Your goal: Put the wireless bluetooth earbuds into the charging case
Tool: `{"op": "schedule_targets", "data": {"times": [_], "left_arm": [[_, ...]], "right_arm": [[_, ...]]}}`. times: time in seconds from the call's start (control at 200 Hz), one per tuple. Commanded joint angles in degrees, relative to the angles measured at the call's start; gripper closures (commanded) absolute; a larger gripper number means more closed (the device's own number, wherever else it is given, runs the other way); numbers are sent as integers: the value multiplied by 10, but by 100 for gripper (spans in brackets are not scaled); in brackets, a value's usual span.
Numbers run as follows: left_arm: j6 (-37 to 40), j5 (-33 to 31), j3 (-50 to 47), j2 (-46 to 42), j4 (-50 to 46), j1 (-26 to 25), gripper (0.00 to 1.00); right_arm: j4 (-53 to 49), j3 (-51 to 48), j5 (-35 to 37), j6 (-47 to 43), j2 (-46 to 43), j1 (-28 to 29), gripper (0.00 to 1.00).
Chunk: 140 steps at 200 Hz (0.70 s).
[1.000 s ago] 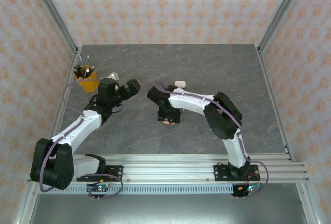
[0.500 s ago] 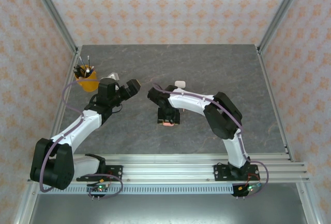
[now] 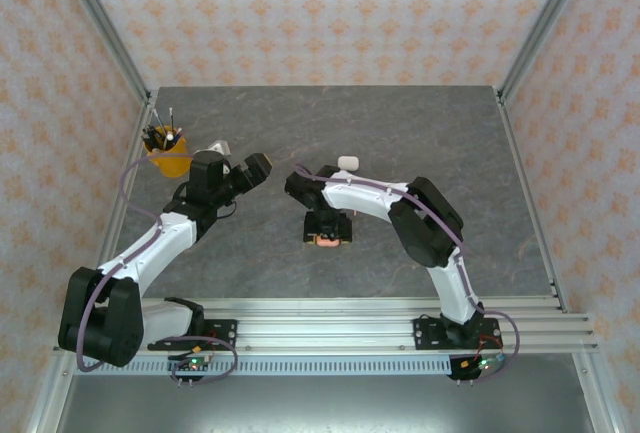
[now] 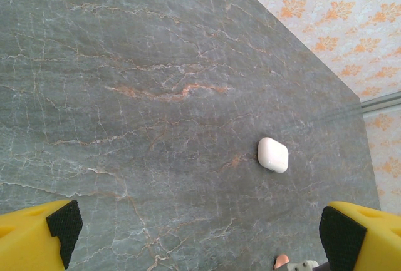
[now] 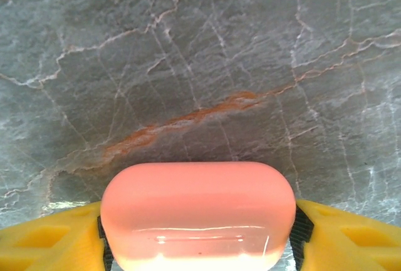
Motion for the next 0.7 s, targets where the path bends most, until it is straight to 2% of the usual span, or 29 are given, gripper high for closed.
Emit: {"op": "schedule_targets", "data": {"times": [0.0,0.31,0.696], "left_arm": [[-2,7,-1,-8,10,4,0],[-1,6,-5,-11,11,4,0],[-1,5,-8,-14,11,4,0]], "right_arm": [[-9,-3,38,51,11,-4,27],[19,-24,48,116,-12,-4,27],[9,-17,81,64,-3,-7,28]]}}
